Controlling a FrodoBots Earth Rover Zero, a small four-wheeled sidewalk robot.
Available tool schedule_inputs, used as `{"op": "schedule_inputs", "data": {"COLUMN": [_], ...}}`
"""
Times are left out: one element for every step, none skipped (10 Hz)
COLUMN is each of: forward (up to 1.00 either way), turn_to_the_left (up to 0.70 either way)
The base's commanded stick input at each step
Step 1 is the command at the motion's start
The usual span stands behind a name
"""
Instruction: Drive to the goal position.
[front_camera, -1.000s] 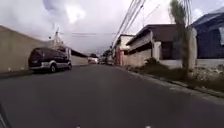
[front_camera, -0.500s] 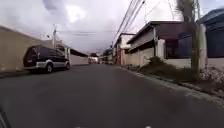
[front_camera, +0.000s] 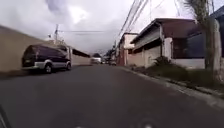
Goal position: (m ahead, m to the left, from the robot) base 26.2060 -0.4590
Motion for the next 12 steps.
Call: {"op": "schedule_inputs", "data": {"forward": [1.0, 1.0, 1.0, 1.0, 1.0, 1.0, 1.0, 1.0, 1.0, 1.0, 1.0, 1.0], "turn_to_the_left": [0.0, 0.0, 0.0, 0.0, 0.0, 0.0, 0.0, 0.0, 0.03, 0.3, 0.33, 0.39]}}
